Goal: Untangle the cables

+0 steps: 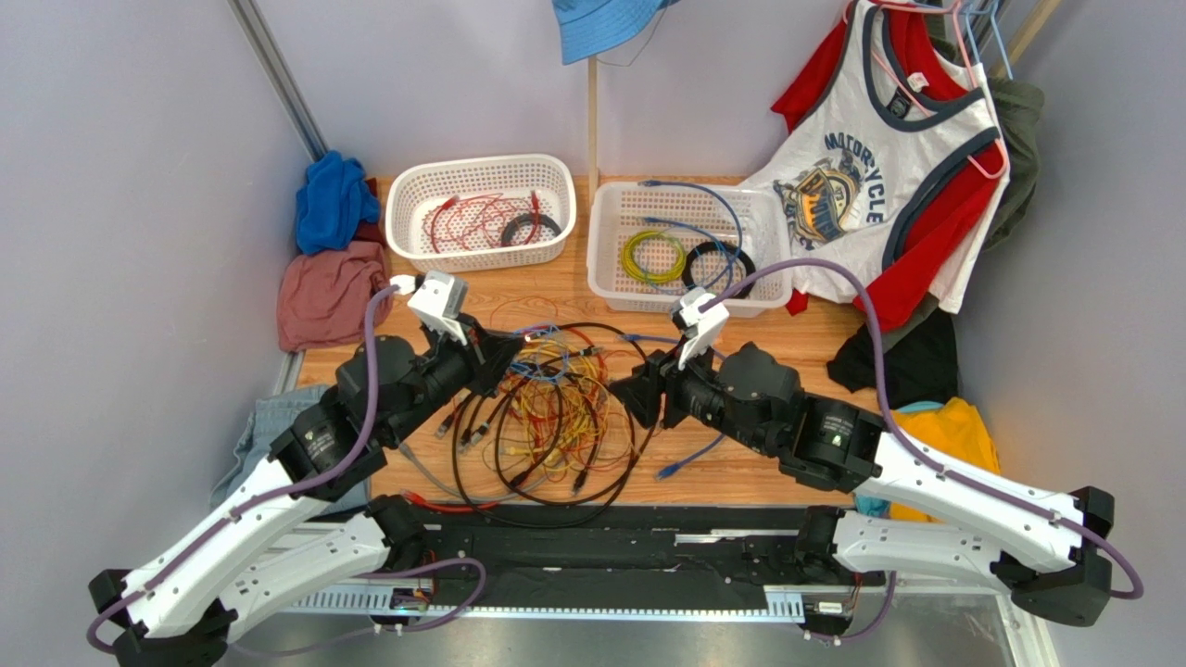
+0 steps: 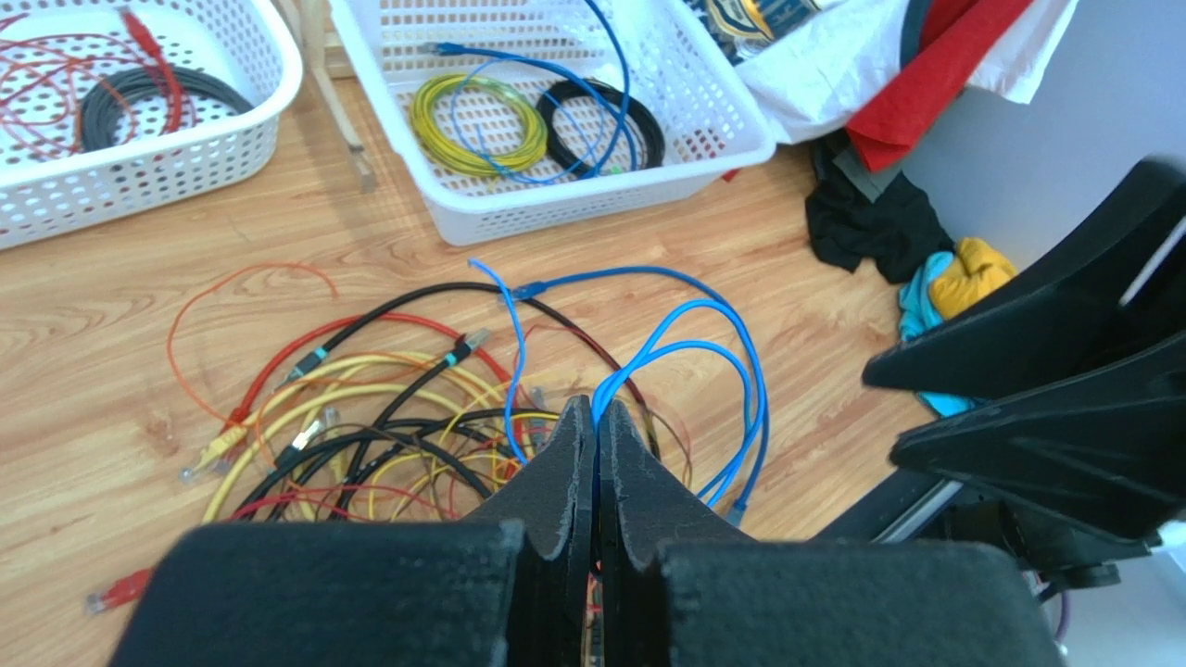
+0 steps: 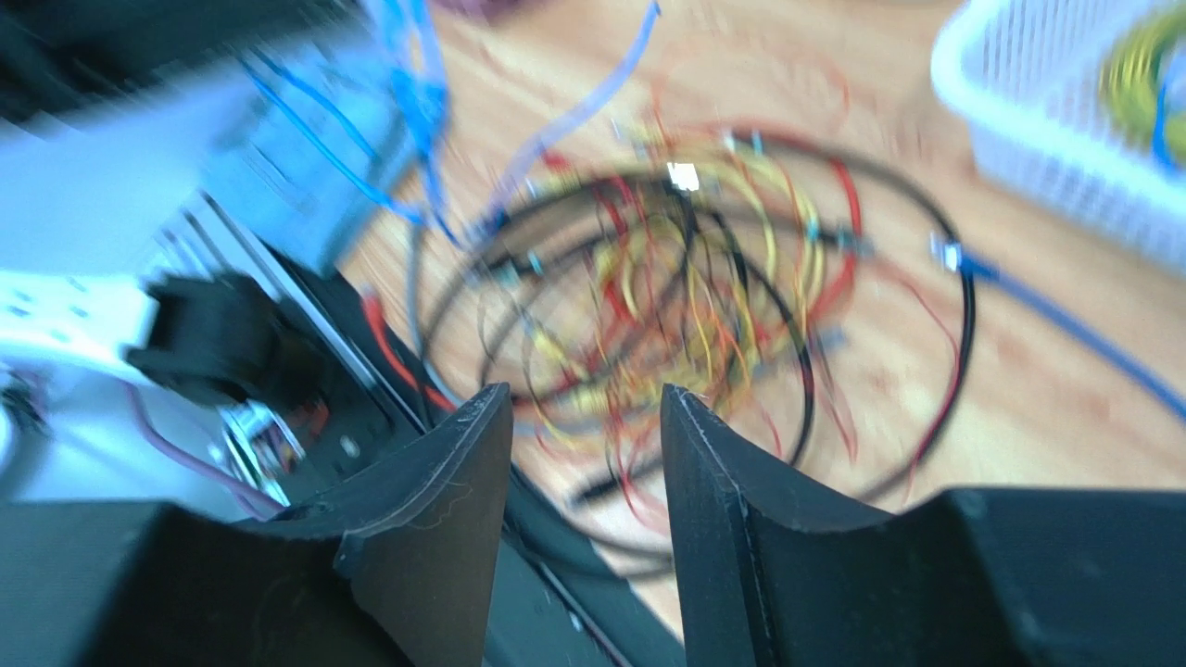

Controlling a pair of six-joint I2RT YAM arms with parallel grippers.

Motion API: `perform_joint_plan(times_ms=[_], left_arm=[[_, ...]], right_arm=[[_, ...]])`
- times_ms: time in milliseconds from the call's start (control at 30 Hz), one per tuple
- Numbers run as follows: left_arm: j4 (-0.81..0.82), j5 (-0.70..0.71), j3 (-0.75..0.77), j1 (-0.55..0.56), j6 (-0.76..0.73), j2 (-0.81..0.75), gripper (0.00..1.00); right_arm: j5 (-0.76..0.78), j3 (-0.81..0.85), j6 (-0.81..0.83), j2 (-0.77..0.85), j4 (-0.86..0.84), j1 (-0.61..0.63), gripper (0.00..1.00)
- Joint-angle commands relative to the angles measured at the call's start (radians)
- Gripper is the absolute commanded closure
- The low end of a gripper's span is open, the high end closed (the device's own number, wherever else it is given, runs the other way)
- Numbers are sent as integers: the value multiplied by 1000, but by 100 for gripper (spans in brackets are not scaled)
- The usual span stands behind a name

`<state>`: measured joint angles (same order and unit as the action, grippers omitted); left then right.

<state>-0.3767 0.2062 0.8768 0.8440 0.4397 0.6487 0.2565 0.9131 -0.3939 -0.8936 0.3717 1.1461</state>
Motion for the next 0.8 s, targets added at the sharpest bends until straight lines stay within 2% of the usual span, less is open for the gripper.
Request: perform_joint_plan(times_ms=[0,200,600,700,767], left_arm=[[-2,-73,83,-2,-52,45,100],[30,-122,65,-2,-36,65,100],[70,-171,28,-2,-19,46,100],[81,-179,16,-2,-13,37,100],[88,-188,11,-2,-10,32,100]], right_arm=[[27,82,96,-5,-154,1,52],[0,98,116,-48,-258,0,52],[13,165,136,-200,-290,-14,52],[7,167,130,-220,-304,-22,59],[13,168,132,-231,-306,-26,71]])
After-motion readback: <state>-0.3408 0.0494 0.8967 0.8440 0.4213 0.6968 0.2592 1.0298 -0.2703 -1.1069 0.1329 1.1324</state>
